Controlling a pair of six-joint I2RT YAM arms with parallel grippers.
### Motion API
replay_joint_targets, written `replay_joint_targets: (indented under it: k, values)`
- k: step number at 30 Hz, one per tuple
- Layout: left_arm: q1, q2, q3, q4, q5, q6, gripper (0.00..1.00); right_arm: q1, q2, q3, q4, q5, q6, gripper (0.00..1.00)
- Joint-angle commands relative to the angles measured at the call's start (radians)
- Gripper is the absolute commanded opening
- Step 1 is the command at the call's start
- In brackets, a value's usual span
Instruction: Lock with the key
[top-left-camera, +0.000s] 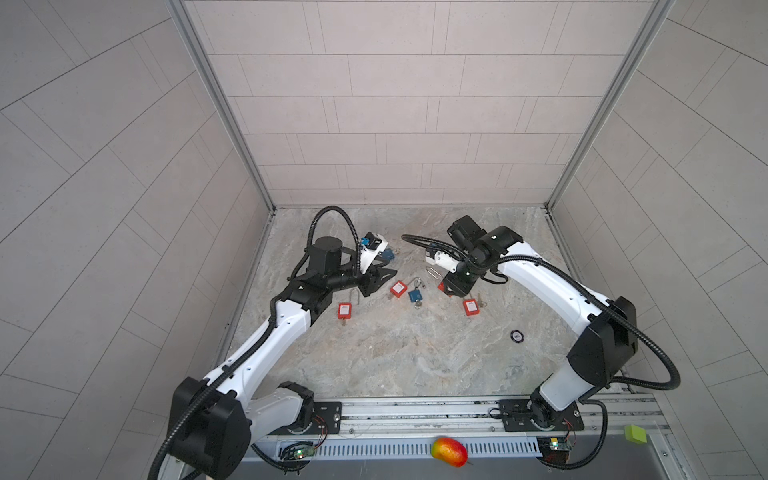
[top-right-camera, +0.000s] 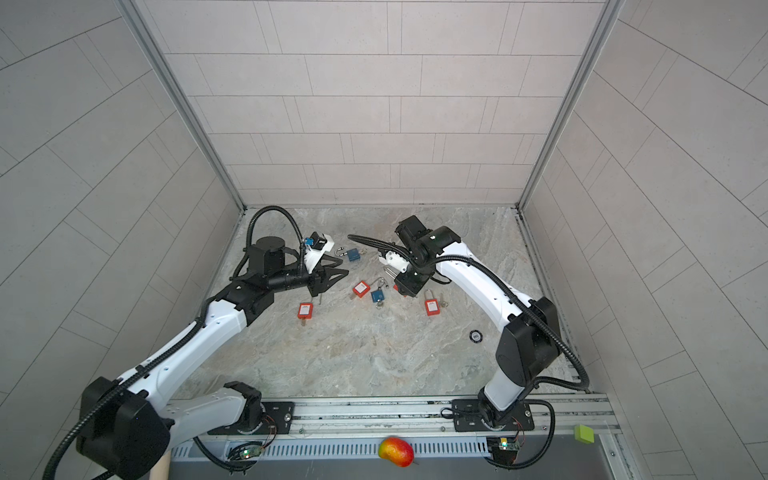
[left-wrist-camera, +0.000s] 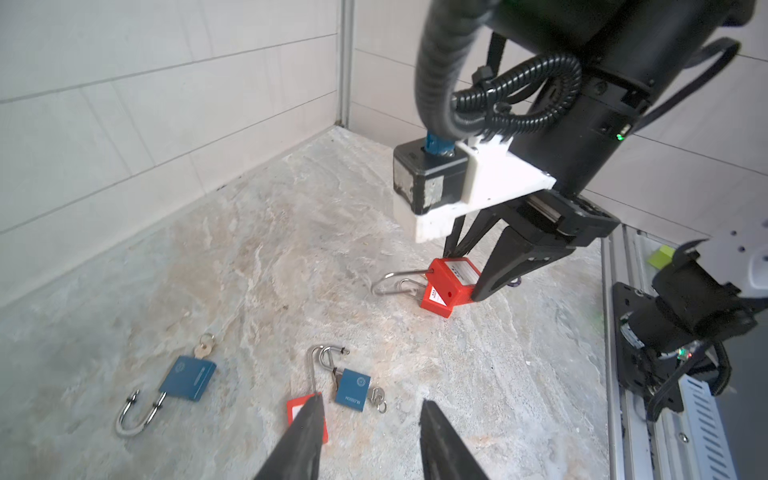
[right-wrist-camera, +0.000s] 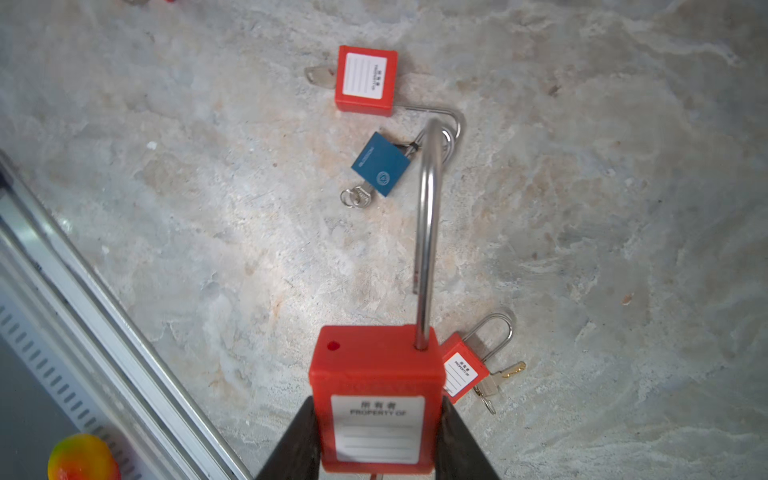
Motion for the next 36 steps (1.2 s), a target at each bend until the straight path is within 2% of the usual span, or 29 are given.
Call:
replay_joint_targets:
  k: [1,5,10,16,28,32,36]
  values:
    - [-0.02,0.027,-0.016,0.105,0.122,0.137,0.43,0.003,-0.09,-0.022,-0.029,-0.078,-0.165,0.27]
    - [-0.072,0.052,-0.061,0.252,0.159,0.127,0.43,0.002,-0.167,-0.074,-0.01,-0.124,-0.263,0.27]
    - [-0.136,0.086,-0.057,0.265,0.138,0.155,0.43,0.002,-0.255,-0.145,0.039,-0.174,-0.352,0.27]
    - [-0.186,0.125,-0.038,0.278,0.136,0.156,0.41,0.002,-0.287,-0.151,0.046,-0.171,-0.371,0.26]
    - [-0.225,0.16,-0.031,0.323,0.133,0.131,0.25,0.004,-0.254,-0.118,0.01,-0.186,-0.39,0.26]
    - [-0.234,0.171,-0.032,0.346,0.127,0.108,0.23,0.006,-0.244,-0.113,-0.004,-0.188,-0.399,0.26]
    - [-0.239,0.185,-0.042,0.383,0.133,0.085,0.11,0.006,-0.247,-0.12,-0.002,-0.185,-0.411,0.26]
